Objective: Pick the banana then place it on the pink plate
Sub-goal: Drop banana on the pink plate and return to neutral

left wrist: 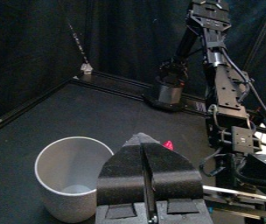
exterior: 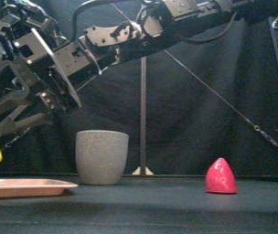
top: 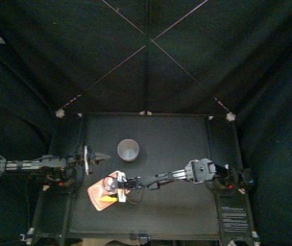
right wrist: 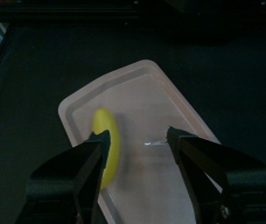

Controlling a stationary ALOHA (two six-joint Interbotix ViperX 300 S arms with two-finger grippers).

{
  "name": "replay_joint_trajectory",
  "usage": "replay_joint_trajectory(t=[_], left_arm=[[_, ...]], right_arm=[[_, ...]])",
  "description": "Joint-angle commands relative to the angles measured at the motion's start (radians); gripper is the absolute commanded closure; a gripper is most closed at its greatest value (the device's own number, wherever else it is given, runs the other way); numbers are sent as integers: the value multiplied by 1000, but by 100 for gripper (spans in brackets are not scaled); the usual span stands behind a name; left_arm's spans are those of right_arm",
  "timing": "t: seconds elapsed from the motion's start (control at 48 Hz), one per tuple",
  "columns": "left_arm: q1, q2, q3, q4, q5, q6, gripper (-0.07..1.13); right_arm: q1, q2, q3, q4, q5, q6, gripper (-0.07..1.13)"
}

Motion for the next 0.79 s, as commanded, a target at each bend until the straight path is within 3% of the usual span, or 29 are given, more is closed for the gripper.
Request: replay_joint_trajectory(t=[0.021,0.792], left_arm=[[-11,5,-12,-2,-9,0,106],[-29,5,9,38,0,5,106]], right_arm=[[-5,-95,40,8,-44,3,17],[-37,-673,911,236,-785,-2,17]])
